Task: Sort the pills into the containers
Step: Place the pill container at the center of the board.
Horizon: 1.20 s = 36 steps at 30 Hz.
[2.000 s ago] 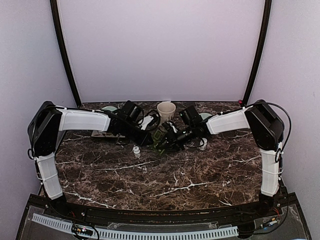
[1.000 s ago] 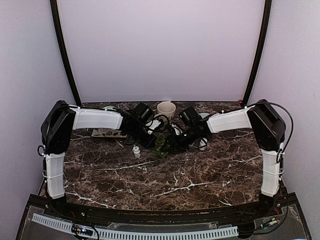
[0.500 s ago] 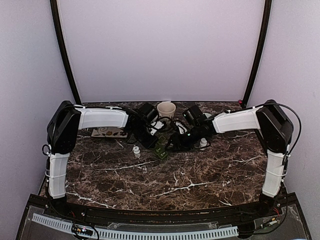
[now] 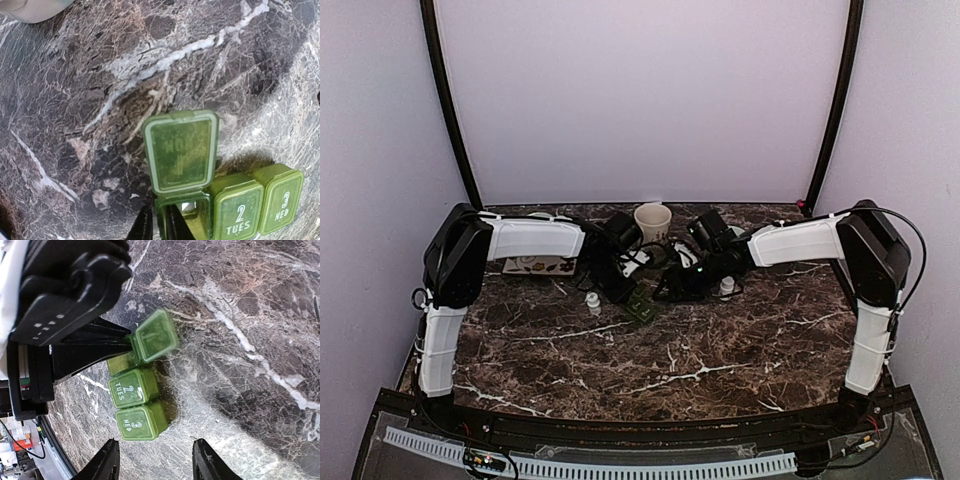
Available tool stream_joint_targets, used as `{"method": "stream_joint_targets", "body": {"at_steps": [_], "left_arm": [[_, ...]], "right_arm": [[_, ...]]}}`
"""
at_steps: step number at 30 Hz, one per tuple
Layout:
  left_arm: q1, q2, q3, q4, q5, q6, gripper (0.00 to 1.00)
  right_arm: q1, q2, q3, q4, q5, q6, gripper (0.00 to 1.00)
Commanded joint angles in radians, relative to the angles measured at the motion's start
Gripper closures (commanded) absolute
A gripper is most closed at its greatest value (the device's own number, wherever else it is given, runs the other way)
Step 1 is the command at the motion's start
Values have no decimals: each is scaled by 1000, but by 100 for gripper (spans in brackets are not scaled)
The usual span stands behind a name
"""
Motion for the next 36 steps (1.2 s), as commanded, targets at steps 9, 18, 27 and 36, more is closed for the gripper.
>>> {"method": "stream_joint_targets", "body": {"at_steps": [9, 18, 27, 36], "left_arm": [[-3, 5, 68, -71, -43, -46, 67], [-4, -27, 118, -85, -58, -84, 53], [-4, -225, 13, -61, -149, -172, 45], [-4, -529, -311, 126, -281, -290, 38]], "right_arm": [[-1, -39, 1, -8, 21, -25, 50], [0, -62, 2, -34, 57, -43, 50], [38, -100, 69, -124, 188, -105, 50], [131, -72, 249, -233, 414, -211, 51]]}}
